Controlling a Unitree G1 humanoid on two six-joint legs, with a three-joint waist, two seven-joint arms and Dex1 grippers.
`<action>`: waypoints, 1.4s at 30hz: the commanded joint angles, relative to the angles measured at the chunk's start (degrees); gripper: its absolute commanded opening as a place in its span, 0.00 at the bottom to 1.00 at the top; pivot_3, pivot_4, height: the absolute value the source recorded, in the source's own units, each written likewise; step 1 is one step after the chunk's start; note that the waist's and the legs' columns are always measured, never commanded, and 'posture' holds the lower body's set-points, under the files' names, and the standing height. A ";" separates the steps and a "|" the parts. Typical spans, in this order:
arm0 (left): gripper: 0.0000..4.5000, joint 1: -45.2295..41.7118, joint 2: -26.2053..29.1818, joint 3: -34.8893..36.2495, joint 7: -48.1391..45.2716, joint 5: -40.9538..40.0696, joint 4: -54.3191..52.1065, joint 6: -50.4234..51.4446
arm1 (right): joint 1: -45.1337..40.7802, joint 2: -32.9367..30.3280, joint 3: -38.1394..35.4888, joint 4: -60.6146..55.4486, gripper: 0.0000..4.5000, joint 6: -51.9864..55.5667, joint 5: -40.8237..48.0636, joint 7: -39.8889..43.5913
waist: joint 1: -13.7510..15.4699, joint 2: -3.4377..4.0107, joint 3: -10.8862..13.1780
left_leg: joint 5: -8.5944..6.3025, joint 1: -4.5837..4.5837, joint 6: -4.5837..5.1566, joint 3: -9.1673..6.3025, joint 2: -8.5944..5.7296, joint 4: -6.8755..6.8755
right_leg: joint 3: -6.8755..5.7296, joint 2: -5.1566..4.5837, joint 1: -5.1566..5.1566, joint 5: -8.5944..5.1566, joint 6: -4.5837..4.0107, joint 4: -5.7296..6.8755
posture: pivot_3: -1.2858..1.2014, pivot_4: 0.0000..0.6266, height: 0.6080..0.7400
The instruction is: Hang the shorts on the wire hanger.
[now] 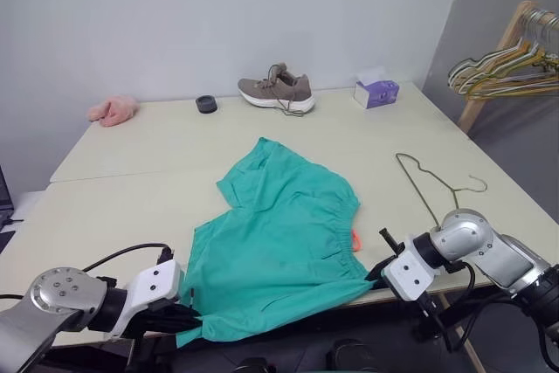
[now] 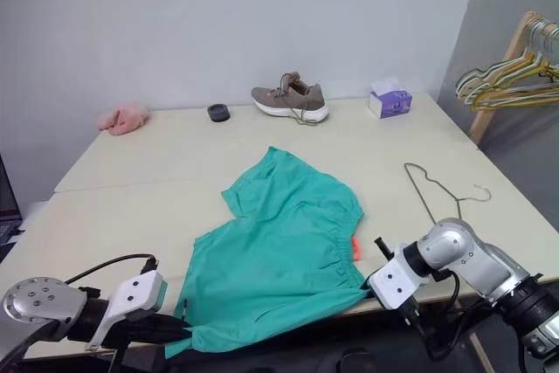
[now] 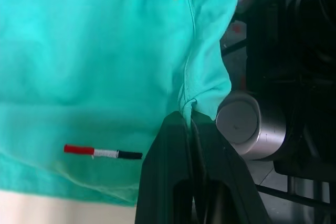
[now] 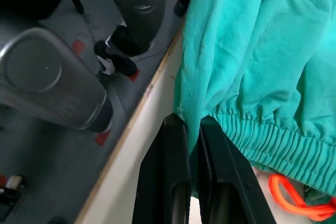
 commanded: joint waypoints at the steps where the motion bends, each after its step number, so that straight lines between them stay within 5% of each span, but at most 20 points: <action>1: 0.05 -0.31 -0.53 0.33 -1.33 -0.51 -1.65 1.57 | 0.10 -0.38 -1.99 -2.94 0.07 2.95 0.86 1.85 | 0.00 0.00 0.00 | -0.01 0.00 0.00 0.00 0.00 0.00 | 0.00 0.00 0.00 0.00 0.00 0.00 | 0.44 0.00 1.00; 13: 0.84 4.03 -5.10 4.24 -2.95 -4.89 -5.50 4.62 | 3.22 -2.88 -6.26 -10.50 0.98 12.51 10.49 7.52 | 0.16 -0.06 0.08 | -0.19 -0.03 -0.04 0.00 0.03 0.00 | -0.02 0.00 -0.02 -0.11 0.05 -0.04 | 0.44 0.00 1.00; 15: 0.99 1.48 -8.04 5.05 -0.92 -6.80 -5.29 5.48 | 4.14 -2.27 -9.04 -12.46 1.00 17.72 14.41 5.67 | 0.19 -0.08 0.08 | -0.19 -0.04 -0.04 -0.03 0.04 0.00 | -0.05 0.00 -0.02 -0.12 0.05 -0.04 | 0.44 0.00 1.00; 22: 1.00 -18.75 -20.50 4.05 10.49 -8.74 -2.32 7.08 | 5.50 5.64 -26.83 -11.45 1.00 38.63 23.51 -16.47 | 0.58 -0.41 -0.02 | -0.19 -0.01 -0.05 -0.07 0.03 0.14 | -0.04 0.01 0.00 -0.08 0.11 -0.05 | 0.42 0.00 1.00; 30: 1.00 -37.72 -23.46 -2.46 9.79 -7.01 5.14 10.04 | 9.74 15.94 -43.47 -4.34 1.00 51.10 19.14 -45.41 | -0.54 -0.46 -0.15 | -0.36 -0.29 -0.01 0.04 -0.01 0.11 | 0.10 0.05 -0.10 -0.03 0.42 -0.27 | 0.39 0.00 1.00; 34: 1.00 -43.07 -24.17 -5.67 7.34 -6.24 6.91 10.08 | 9.66 18.84 -45.27 -1.35 1.00 53.71 15.98 -52.97 | -2.14 -0.32 -0.21 | -0.39 -0.45 0.04 0.11 -0.03 0.11 | 0.20 0.05 -0.22 -0.03 0.44 -0.32 | 0.39 0.00 1.00; 42: 1.00 -47.35 -24.05 -9.14 3.04 -5.86 6.67 10.29 | 8.41 19.65 -42.47 6.77 1.00 56.56 12.96 -55.02 | -6.75 -0.25 -0.22 | -0.41 -0.49 0.08 0.19 -0.01 0.10 | 0.27 0.09 -0.27 -0.08 0.53 -0.27 | 0.38 0.00 1.00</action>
